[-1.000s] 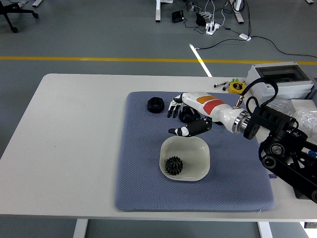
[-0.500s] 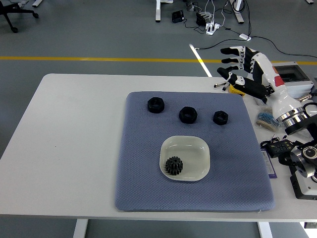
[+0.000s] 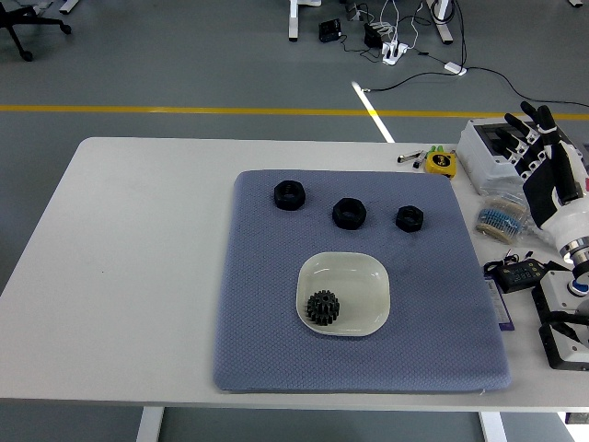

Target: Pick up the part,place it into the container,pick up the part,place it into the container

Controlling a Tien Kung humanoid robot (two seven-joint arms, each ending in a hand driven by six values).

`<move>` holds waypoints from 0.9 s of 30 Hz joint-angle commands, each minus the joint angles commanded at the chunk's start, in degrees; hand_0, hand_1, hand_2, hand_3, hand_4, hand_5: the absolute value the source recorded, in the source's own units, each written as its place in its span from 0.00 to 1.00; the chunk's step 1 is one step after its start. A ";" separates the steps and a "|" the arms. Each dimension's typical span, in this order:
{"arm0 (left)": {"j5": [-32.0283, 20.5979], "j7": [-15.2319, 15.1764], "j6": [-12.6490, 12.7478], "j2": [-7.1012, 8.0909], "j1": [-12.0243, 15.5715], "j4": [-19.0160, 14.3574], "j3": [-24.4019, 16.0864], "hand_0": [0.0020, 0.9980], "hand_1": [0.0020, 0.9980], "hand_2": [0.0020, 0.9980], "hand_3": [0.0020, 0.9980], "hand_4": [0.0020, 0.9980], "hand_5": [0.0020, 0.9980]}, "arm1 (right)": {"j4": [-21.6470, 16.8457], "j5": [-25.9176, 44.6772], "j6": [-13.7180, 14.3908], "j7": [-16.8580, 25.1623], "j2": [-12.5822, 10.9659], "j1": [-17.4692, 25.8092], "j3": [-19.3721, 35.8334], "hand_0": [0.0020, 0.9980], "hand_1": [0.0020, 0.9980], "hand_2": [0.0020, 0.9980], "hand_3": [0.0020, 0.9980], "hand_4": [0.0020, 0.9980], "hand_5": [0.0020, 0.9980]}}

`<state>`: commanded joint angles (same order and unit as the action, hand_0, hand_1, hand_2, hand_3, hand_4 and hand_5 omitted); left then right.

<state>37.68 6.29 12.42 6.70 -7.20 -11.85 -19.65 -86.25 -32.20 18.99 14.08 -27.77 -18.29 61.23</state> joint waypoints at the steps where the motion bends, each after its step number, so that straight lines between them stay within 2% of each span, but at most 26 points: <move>1: -0.13 -0.02 0.03 -0.07 0.03 0.01 0.03 0.70 0.65 0.67 0.58 0.67 0.63 | -0.03 -0.90 -0.60 -0.33 0.20 0.51 0.35 1.00 0.93 0.92 0.93 1.00 0.99; 6: 0.08 -0.01 -0.03 -0.18 0.07 0.04 -0.09 0.70 0.65 0.67 0.58 0.67 0.63 | 0.00 -3.01 -2.74 -2.63 0.88 2.19 1.38 1.00 0.93 0.92 0.93 1.00 0.99; 7: 0.13 0.01 -0.04 -0.20 0.08 0.05 -0.14 0.70 0.65 0.67 0.58 0.67 0.63 | -0.03 -3.71 -2.67 -3.94 1.08 2.49 1.75 1.00 0.94 0.93 0.92 1.00 0.95; 9: 0.16 0.02 -0.06 -0.20 0.09 0.07 -0.18 0.70 0.65 0.67 0.58 0.67 0.63 | 0.28 -5.25 -2.00 -7.53 1.48 2.98 2.48 1.00 0.94 0.93 0.92 1.00 0.95; 11: -0.12 -0.06 -0.06 -0.19 0.06 0.05 0.07 0.70 0.65 0.67 0.58 0.67 0.63 | 0.58 -4.28 -1.28 -8.90 1.62 3.40 2.70 1.00 0.94 0.93 0.92 1.00 0.95; 14: -0.65 -0.17 0.01 -0.18 0.07 0.06 0.28 0.70 0.65 0.67 0.58 0.67 0.63 | 0.93 -3.81 -0.17 -10.16 1.97 4.17 3.52 0.99 0.92 0.91 0.90 1.00 0.95; 18: -0.33 -0.12 -0.06 -0.16 0.05 0.08 0.10 0.70 0.65 0.67 0.58 0.67 0.63 | 1.10 -4.39 -0.33 -11.15 2.26 4.89 4.27 0.99 0.92 0.91 0.90 1.00 0.95; 19: -0.29 -0.11 -0.08 -0.16 0.07 0.09 0.08 0.70 0.65 0.67 0.58 0.67 0.63 | 1.21 -5.15 -0.18 -11.36 2.43 5.08 4.53 0.94 0.89 0.88 0.86 1.00 0.96; 27: 0.16 -0.01 -0.33 -0.05 0.29 0.07 -0.11 0.70 0.65 0.67 0.58 0.67 0.63 | 2.44 -9.78 0.60 -11.79 4.95 7.53 7.78 0.91 0.87 0.86 0.85 1.00 0.98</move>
<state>37.84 6.28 12.09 6.64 -6.91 -11.78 -19.76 -83.81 -41.98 19.59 2.28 -22.82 -10.77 69.01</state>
